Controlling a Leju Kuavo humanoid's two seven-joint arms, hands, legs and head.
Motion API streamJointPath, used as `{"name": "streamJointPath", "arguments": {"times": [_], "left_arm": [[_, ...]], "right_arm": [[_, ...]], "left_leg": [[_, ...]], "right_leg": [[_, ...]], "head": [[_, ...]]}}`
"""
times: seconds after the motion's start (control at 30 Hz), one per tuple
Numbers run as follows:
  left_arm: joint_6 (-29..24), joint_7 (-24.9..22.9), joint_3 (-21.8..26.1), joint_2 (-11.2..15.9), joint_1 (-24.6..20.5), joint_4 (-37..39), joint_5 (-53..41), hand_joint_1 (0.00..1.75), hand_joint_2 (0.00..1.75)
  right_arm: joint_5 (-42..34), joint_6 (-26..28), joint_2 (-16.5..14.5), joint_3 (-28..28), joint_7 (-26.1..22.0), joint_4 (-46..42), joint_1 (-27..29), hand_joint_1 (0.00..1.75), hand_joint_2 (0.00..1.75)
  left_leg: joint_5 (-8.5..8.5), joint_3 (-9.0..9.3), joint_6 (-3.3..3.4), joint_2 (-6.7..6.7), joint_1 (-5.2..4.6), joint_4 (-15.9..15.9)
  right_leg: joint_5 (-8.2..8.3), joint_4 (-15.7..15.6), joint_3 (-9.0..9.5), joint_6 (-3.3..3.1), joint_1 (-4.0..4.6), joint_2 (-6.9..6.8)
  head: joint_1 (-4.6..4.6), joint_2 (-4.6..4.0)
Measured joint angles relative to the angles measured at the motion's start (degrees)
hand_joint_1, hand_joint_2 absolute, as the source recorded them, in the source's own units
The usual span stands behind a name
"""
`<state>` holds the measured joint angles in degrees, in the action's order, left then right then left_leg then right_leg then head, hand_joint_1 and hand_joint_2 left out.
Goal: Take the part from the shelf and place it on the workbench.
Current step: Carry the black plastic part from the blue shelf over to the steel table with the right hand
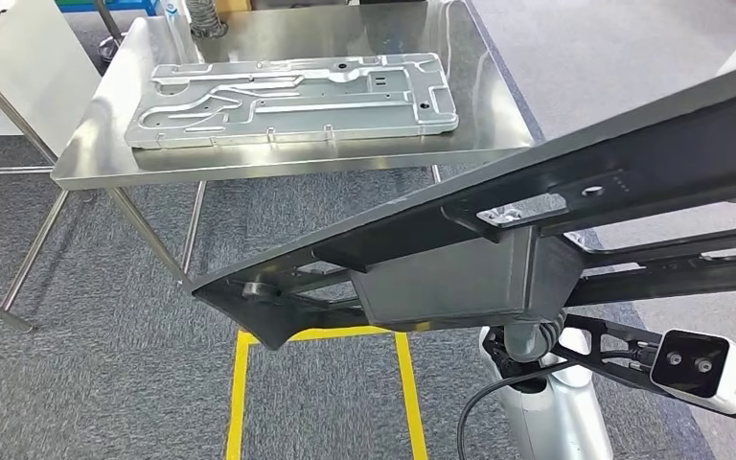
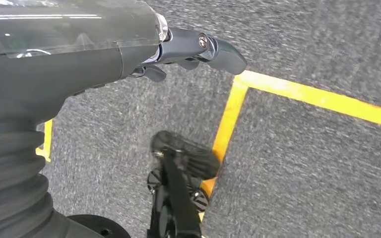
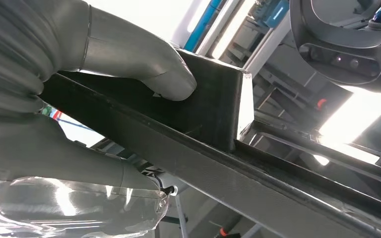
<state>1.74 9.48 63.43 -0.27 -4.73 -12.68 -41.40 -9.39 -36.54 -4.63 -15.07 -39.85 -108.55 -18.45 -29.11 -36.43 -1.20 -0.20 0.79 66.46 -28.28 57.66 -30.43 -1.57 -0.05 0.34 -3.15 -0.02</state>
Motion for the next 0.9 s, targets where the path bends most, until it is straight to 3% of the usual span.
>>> {"name": "streamJointPath", "arguments": {"times": [0.03, 0.1, 0.23, 0.3, 0.37, 0.4, 0.43, 0.47, 0.53, 0.6, 0.7, 0.73, 0.8, 0.87, 0.9], "left_arm": [[0.1, 0.0, 0.0, 0.0, 0.0, 0.0, -0.1, 0.00, 1.75], [0.3, 0.1, 0.0, 0.0, 0.0, 0.0, -0.2, 0.00, 1.75], [0.4, 0.2, 0.0, 0.0, 0.2, 0.0, -0.6, 0.00, 1.75], [0.4, 0.3, 0.0, 0.0, 0.0, 0.0, -0.6, 0.00, 1.75], [0.4, 0.3, 0.0, 0.0, 0.0, 0.0, -0.6, 0.00, 1.75], [0.4, 0.3, 0.0, 0.0, 0.1, 0.0, -0.6, 0.00, 1.75], [0.4, 0.3, 0.0, 0.0, 0.2, 0.0, -0.6, 0.00, 1.75], [0.4, 0.3, 0.0, 0.0, 0.2, 0.0, -0.6, 0.00, 1.75], [0.4, 0.3, 0.0, 0.0, 0.2, 0.0, -0.6, 0.00, 1.75], [0.4, 0.3, 0.0, 0.0, 0.1, 0.0, -0.6, 0.00, 1.75], [0.4, 0.3, 0.0, 0.0, -0.1, 0.0, -0.6, 0.00, 1.75], [0.4, 0.3, 0.0, 0.0, -0.1, 0.0, -0.6, 0.00, 1.75], [0.4, 0.3, 0.0, 0.0, -0.3, 0.0, -0.6, 0.00, 1.75], [0.4, 0.4, 0.0, 0.0, -0.3, 0.0, -0.5, 0.00, 1.75], [0.3, 0.3, 0.0, 0.0, -0.2, 0.0, -0.5, 0.00, 1.75]], "right_arm": [[0.0, 0.0, 0.0, 0.0, 0.0, 0.0, 0.0, 1.75, 1.75], [0.0, -0.1, 0.0, 0.0, 0.0, 0.0, 0.1, 1.75, 1.75], [0.1, -0.1, 0.0, 0.0, 0.0, -0.1, 0.2, 1.75, 1.75], [0.1, -0.1, 0.0, 0.0, 0.0, -0.2, 0.1, 1.75, 1.75], [0.1, 0.0, 0.0, 0.0, 0.0, -0.2, 0.2, 1.75, 1.75], [0.1, 0.0, 0.0, 0.0, 0.0, -0.1, 0.3, 1.75, 1.75], [0.1, 0.0, 0.0, 0.0, 0.0, -0.1, 0.4, 1.75, 1.75], [0.1, 0.0, 0.0, 0.0, 0.0, -0.1, 0.4, 1.75, 1.75], [0.1, 0.1, 0.0, 0.0, 0.0, -0.1, 0.4, 1.75, 1.75], [0.0, 0.1, 0.0, 0.0, 0.0, -0.1, 0.4, 1.75, 1.75], [-0.1, 0.1, 0.0, 0.1, 0.0, -0.1, 0.4, 1.75, 1.75], [-0.1, 0.1, 0.0, 0.1, 0.0, -0.2, 0.4, 1.75, 1.75], [-0.1, -0.1, -0.1, 0.1, 0.0, -0.2, 0.3, 1.75, 1.75], [-0.2, -0.2, -0.1, 0.1, 0.0, -0.1, 0.3, 1.75, 1.75], [-0.2, -0.3, -0.1, 0.1, 0.0, -0.1, 0.4, 1.75, 1.75]], "left_leg": [[1.76, 1.09, 0.26, 0.04, -0.15, -3.5], [2.80, 2.39, 1.08, 0.15, -0.53, -7.4], [2.52, 4.16, 2.65, 0.01, -0.35, -8.6], [2.08, 5.30, 3.11, -0.06, -0.22, -9.0], [1.29, 6.08, 3.30, -0.12, -0.21, -9.0], [0.78, 6.59, 3.26, -0.16, -0.20, -9.0], [0.24, 7.25, 3.18, -0.20, -0.19, -9.0], [-0.37, 8.06, 3.08, -0.23, -0.18, -9.0], [-1.71, 9.71, 2.77, -0.27, -0.22, -9.0], [-2.87, 10.72, 2.21, -0.30, -0.30, -9.3], [-2.76, 11.46, 1.12, -0.19, -0.33, -8.7], [-2.19, 10.97, 0.86, -0.15, -0.29, -6.9], [-2.26, 7.37, 0.46, -0.12, -0.15, -0.8], [-5.28, 2.15, 0.13, -0.13, -0.11, 5.7], [-7.17, 0.07, 0.03, -0.12, -0.09, 7.3]], "right_leg": [[-0.46, 0.0, 0.61, 0.21, 0.02, -0.01], [-1.14, -0.2, 1.28, 0.81, 0.08, 0.02], [-1.45, 2.1, 1.31, 2.10, 0.19, 0.00], [-2.72, 7.6, -2.09, 2.66, -0.03, -0.07], [-5.07, 14.5, -7.50, 3.06, -0.23, -0.07], [-5.67, 16.3, -9.64, 3.14, -0.31, -0.08], [-5.31, 16.4, -10.86, 3.13, -0.35, -0.09], [-3.74, 14.4, -11.04, 3.10, -0.36, -0.10], [2.20, 7.0, -9.59, 2.74, -0.23, -0.19], [5.89, 2.1, -8.47, 2.09, 0.13, -0.31], [5.54, 0.7, -7.17, 0.91, 0.23, -0.03], [5.25, 0.4, -6.42, 0.55, 0.12, 0.01], [4.42, 0.0, -4.91, -0.04, -0.01, -0.05], [3.29, -0.1, -3.72, -0.34, 0.01, -0.03], [2.68, -0.1, -3.05, -0.35, 0.01, 0.06]], "head": [[0.01, 0.00], [0.01, 0.00], [0.01, 0.00], [0.01, 0.00], [0.01, 0.00], [0.01, 0.00], [0.01, 0.00], [0.01, 0.00], [0.01, 0.00], [0.02, 0.00], [0.03, 0.00], [0.02, 0.00], [0.01, 0.00], [0.01, 0.00], [0.01, 0.00]]}}
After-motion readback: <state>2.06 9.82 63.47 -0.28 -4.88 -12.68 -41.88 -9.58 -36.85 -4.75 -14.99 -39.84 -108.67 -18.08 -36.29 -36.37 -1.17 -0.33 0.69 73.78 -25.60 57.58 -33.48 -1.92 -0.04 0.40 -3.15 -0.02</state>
